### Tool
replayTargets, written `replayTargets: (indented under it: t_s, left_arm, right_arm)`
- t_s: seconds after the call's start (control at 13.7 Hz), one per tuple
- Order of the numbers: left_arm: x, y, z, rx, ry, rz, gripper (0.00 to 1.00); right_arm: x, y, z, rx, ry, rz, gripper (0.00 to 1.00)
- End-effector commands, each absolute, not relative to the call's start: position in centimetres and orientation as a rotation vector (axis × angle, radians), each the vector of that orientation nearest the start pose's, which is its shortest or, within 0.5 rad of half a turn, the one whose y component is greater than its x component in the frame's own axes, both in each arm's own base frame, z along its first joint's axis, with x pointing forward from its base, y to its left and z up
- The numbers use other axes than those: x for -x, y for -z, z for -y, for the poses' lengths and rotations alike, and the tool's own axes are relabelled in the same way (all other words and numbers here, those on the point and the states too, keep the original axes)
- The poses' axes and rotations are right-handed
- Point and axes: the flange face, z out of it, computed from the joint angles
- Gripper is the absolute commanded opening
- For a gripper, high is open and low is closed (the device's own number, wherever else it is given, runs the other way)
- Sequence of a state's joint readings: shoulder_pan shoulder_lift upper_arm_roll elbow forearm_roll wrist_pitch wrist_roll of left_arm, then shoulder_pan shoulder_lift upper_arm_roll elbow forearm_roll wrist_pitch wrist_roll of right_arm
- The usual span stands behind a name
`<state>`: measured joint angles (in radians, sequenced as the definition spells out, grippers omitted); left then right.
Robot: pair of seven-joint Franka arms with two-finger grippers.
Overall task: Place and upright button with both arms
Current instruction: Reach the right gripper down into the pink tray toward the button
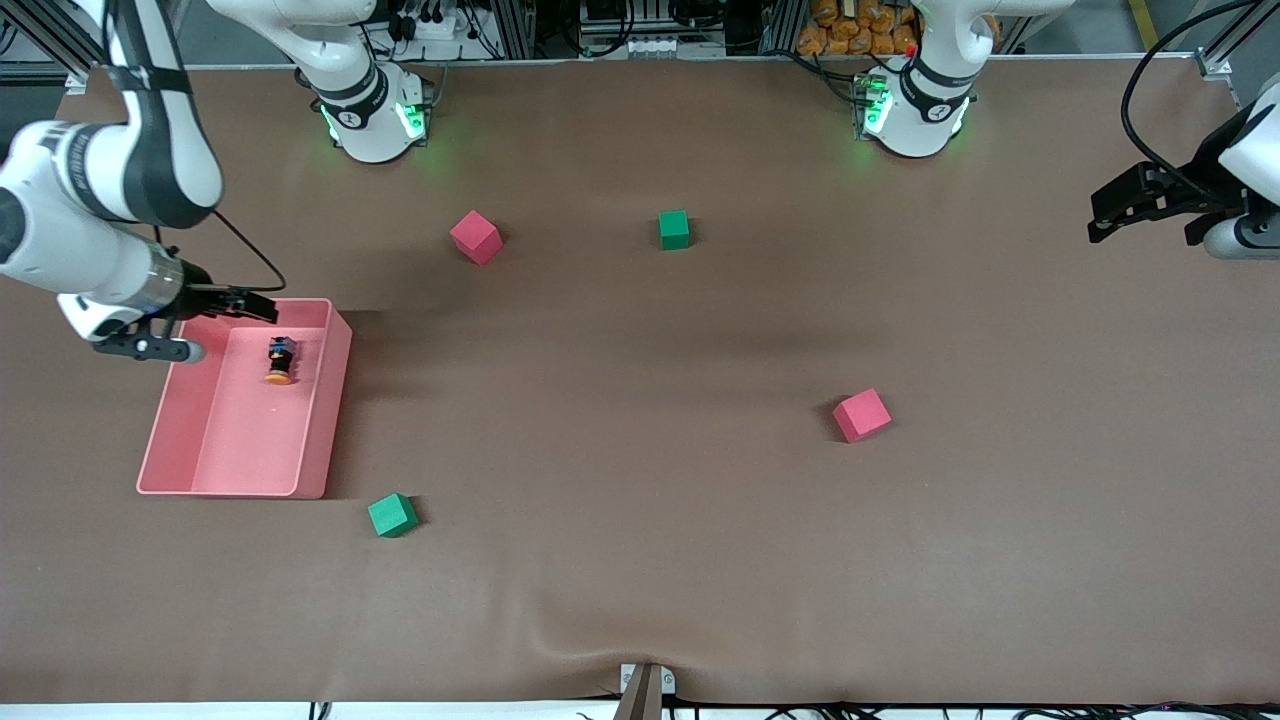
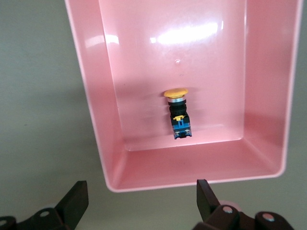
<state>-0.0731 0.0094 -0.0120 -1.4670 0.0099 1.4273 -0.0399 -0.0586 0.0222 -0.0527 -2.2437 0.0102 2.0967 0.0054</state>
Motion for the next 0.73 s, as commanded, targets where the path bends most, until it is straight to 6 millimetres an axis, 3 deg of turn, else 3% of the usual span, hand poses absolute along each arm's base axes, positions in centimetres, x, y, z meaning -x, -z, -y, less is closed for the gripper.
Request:
replayTargets:
  t_s: [0.0, 0.37, 0.51, 0.66]
  left_arm:
    - [-54.3, -66.0, 4.3, 3.132, -0.062, -0.073, 1.00]
    - [-54.3, -66.0, 4.3, 3.132, -0.062, -0.073, 1.00]
    - [-54.3, -65.9, 4.3, 3.132, -0.064, -0.073, 1.00]
    - [-54.3, -66.0, 4.3, 3.132, -0.062, -0.073, 1.00]
  right_arm:
    - [-49.1, -31.5, 6.0, 3.125, -0.263, -0.165, 1.00]
    - [-48.2, -25.1, 9.8, 3.120, -0.245, -0.058, 1.00]
    - [-48.1, -23.2, 9.8, 3.119, -0.257, -0.055, 1.00]
    - [-48.1, -22.5, 9.7, 3.119, -0.260, -0.052, 1.00]
